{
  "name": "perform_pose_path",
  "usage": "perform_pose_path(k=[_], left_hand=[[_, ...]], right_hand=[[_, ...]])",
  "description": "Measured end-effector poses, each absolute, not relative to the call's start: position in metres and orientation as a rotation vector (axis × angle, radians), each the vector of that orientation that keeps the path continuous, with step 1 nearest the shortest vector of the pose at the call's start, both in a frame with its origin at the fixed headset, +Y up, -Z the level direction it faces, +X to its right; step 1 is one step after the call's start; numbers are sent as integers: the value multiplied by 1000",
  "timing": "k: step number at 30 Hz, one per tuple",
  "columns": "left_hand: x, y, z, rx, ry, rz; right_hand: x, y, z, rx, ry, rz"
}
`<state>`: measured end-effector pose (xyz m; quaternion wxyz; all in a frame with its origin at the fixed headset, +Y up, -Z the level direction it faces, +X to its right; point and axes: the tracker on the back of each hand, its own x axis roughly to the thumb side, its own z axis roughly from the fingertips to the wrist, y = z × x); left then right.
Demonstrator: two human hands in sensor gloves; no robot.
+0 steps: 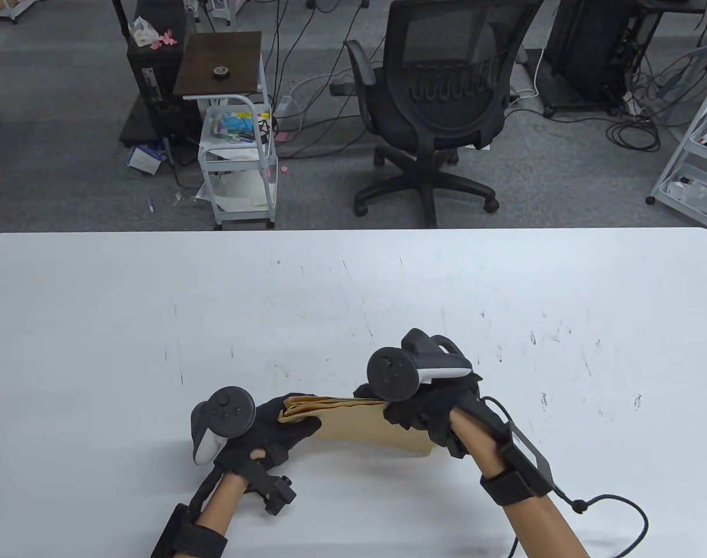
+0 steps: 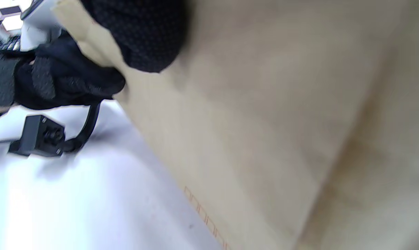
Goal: Push scattered envelopes inward from both sides into a neat stack
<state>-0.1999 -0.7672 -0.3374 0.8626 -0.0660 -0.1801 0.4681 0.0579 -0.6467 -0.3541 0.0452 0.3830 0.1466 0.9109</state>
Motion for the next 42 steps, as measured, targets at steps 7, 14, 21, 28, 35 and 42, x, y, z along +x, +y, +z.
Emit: perform_pose_path(k=[7, 14, 21, 28, 35, 42], left_hand=[[-197, -767, -338, -175, -419, 952], [-195, -768, -341, -212, -436, 979], [-180, -769, -333, -306, -537, 1036], [-175, -765, -328, -229, -507, 988], [-170, -735, -320, -6, -371, 901], [-158, -748, -316, -75, -389, 897]], right_hand=[[180, -639, -326, 826, -97, 2751], [248, -720, -312, 637, 291, 2264], [167, -736, -315, 689, 137, 2105], [191, -733, -313, 505, -81, 2065], [208, -709, -312, 465, -205, 2030], [198, -726, -314, 478, -69, 2100]])
